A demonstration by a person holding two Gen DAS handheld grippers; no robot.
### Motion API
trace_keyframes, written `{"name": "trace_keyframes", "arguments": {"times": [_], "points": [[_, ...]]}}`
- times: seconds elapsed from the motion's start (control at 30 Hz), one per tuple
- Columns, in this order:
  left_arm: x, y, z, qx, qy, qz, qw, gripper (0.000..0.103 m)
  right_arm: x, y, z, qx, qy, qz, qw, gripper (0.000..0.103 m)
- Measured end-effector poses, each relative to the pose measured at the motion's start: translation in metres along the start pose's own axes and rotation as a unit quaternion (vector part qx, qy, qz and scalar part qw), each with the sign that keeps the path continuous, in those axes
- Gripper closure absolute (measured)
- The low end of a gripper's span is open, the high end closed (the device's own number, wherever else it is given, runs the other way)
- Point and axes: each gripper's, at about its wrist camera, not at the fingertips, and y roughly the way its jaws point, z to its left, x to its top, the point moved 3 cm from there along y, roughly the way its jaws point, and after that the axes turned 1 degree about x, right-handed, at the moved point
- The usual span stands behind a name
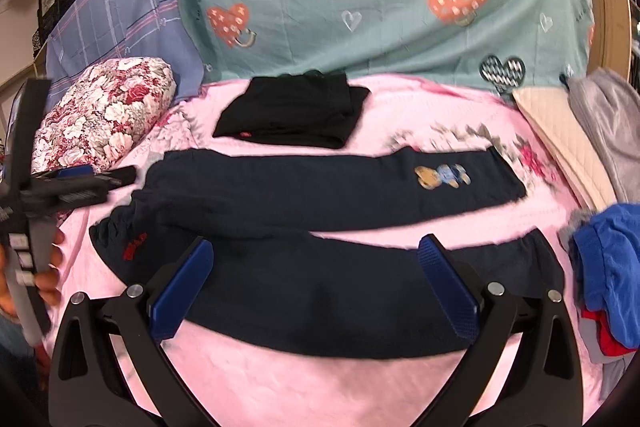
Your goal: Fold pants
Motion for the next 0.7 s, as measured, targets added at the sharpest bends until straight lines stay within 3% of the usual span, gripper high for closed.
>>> {"name": "trace_keyframes", "arguments": {"times": [0.1,0.2,0.33,0.5,0.7], "points": [[-0.010,-0.002,0.041,-0.034,-0.045,0.030,0.9979,0.002,-0.011,-0.009,-0.035,-0.008,0.015,0.022,1.000,0.001],[-0.028,-0.002,0.076,-0.044,-0.078,0.056,0.9944,0.002,-0.025,-0.014,-0.073,-0.030,0.039,0.055,0.997,0.001],[-0.056,0.009,0.106,-0.047,-0.106,0.093,0.9889,0.002,-0.054,-0.020,-0.131,-0.028,0.123,0.100,0.987,0.001],[-0.080,0.021,0.124,-0.063,-0.134,0.122,0.9814,0.002,-0.082,-0.020,-0.172,-0.040,0.174,0.120,0.977,0.001],[-0.085,0.034,0.124,-0.103,-0.170,0.148,0.9688,0.002,-0.086,-0.004,-0.203,0.004,0.271,0.122,0.955,0.001]]}}
